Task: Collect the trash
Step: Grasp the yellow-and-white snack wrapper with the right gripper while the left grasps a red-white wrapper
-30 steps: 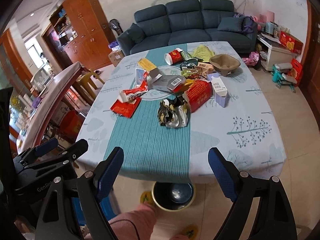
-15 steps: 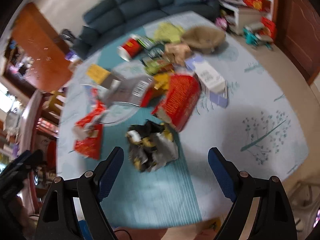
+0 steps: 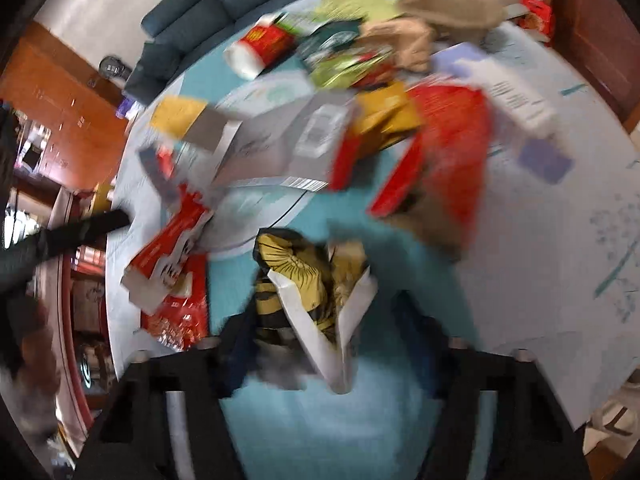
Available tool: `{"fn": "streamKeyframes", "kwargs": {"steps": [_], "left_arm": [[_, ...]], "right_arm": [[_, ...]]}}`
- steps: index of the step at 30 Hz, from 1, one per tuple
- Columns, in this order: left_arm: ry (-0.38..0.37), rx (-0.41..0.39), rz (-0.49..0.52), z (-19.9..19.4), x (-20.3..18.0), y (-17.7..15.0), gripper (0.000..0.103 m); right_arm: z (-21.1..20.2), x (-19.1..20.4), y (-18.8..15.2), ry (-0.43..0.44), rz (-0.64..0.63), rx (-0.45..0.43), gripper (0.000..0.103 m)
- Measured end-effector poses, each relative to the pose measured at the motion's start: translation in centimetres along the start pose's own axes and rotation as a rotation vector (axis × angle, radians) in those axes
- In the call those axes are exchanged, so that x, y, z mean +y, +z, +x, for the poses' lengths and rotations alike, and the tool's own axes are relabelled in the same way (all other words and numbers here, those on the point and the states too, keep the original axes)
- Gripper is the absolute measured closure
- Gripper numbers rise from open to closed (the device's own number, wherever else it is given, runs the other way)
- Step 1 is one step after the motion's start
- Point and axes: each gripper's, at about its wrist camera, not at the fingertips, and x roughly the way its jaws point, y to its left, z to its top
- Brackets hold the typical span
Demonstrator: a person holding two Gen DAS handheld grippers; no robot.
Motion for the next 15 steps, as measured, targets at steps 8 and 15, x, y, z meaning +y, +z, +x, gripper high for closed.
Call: {"fn": "streamKeyframes", "kwargs": {"steps": [8,15], "left_arm": [[-0.156,0.04,0.125,4.3,0.0,2.3,0.015],[-0.266,0.028,0.273,6.1,-1.2,3.2,0.022]], "right_arm": [[-0.1,0.9,-0.9,0.008,0.053,0.008,0.066],[-1.0,-0.2,-1.8,0.025,0.123,0.021,0.067]]}}
